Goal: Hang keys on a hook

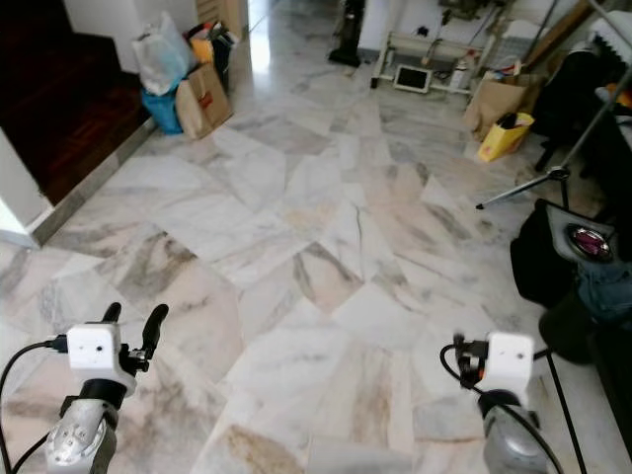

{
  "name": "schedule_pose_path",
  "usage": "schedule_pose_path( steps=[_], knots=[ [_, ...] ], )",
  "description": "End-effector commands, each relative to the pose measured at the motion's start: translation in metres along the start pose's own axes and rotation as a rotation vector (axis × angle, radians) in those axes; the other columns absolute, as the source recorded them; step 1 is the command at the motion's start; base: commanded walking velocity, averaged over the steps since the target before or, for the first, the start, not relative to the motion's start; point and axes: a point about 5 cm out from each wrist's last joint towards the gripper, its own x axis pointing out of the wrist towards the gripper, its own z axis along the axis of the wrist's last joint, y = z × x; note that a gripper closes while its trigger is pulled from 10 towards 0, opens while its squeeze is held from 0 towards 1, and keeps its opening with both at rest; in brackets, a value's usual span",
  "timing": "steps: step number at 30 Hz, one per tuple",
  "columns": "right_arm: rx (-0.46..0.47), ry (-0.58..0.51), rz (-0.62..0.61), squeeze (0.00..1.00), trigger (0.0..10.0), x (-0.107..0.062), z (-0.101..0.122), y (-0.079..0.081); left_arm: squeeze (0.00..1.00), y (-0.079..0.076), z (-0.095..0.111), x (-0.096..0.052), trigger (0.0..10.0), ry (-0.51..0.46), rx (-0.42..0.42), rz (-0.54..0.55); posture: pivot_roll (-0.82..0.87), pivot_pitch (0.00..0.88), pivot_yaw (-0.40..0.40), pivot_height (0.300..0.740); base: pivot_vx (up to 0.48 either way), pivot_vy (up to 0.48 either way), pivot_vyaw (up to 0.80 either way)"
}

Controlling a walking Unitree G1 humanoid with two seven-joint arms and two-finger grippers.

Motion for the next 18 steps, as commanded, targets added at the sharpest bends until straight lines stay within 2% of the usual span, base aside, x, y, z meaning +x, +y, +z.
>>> schedule_pose_path(
  steps=[1,3,4,5,7,8,11,13,16,18],
  knots=[
    [-0.028,0.073,0.053,0.00,10.0,0.007,-0.009,0.012,0.00,-0.006,-0.025,0.003,10.0,0.150,-0.019,-0.023,-0.05,0.058,-0.097,0.740,0.000,0.000,0.00],
    [-0.036,0.130,0.094,0.00,10.0,0.008,-0.018,0.019,0.00,-0.008,-0.037,0.005,10.0,0.225,-0.023,-0.023,-0.05,0.058,-0.097,0.740,0.000,0.000,0.00],
    [-0.093,0.190,0.128,0.00,10.0,0.005,-0.032,0.025,0.00,-0.013,-0.055,0.002,10.0,0.352,-0.057,-0.028,-0.02,0.049,-0.098,0.740,0.000,0.000,0.00],
    [-0.093,0.190,0.128,0.00,10.0,0.005,-0.032,0.025,0.00,-0.013,-0.055,0.002,10.0,0.352,-0.057,-0.028,-0.02,0.049,-0.098,0.740,0.000,0.000,0.00],
    [-0.089,0.286,0.145,0.00,10.0,-0.004,-0.055,0.026,0.00,-0.019,-0.076,-0.010,10.0,0.503,-0.054,-0.042,-0.02,0.042,-0.092,0.740,0.000,0.000,0.00],
    [-0.076,0.314,0.140,0.00,10.0,-0.007,-0.062,0.025,0.00,-0.020,-0.082,-0.014,10.0,0.539,-0.050,-0.043,-0.02,0.043,-0.089,0.740,0.000,0.000,0.00],
    [-0.093,0.455,0.077,0.00,10.0,-0.027,-0.097,0.008,0.00,-0.030,-0.111,-0.047,10.0,0.748,-0.029,-0.072,-0.01,0.050,-0.080,0.740,0.000,0.000,0.00],
    [-0.084,0.489,0.054,0.00,10.0,-0.035,-0.110,0.002,0.00,-0.034,-0.127,-0.069,10.0,0.851,-0.020,-0.093,-0.02,0.055,-0.068,0.740,0.000,0.000,0.00],
    [-0.094,0.550,0.032,0.00,10.0,-0.049,-0.128,-0.005,0.00,-0.037,-0.140,-0.093,10.0,0.946,-0.018,-0.096,-0.05,0.056,-0.054,0.740,0.000,0.000,0.00],
    [-0.095,0.558,0.031,0.00,10.0,-0.050,-0.130,-0.005,0.00,-0.038,-0.141,-0.095,10.0,0.953,-0.015,-0.102,-0.05,0.056,-0.054,0.740,0.000,0.000,0.00]
  ],
)
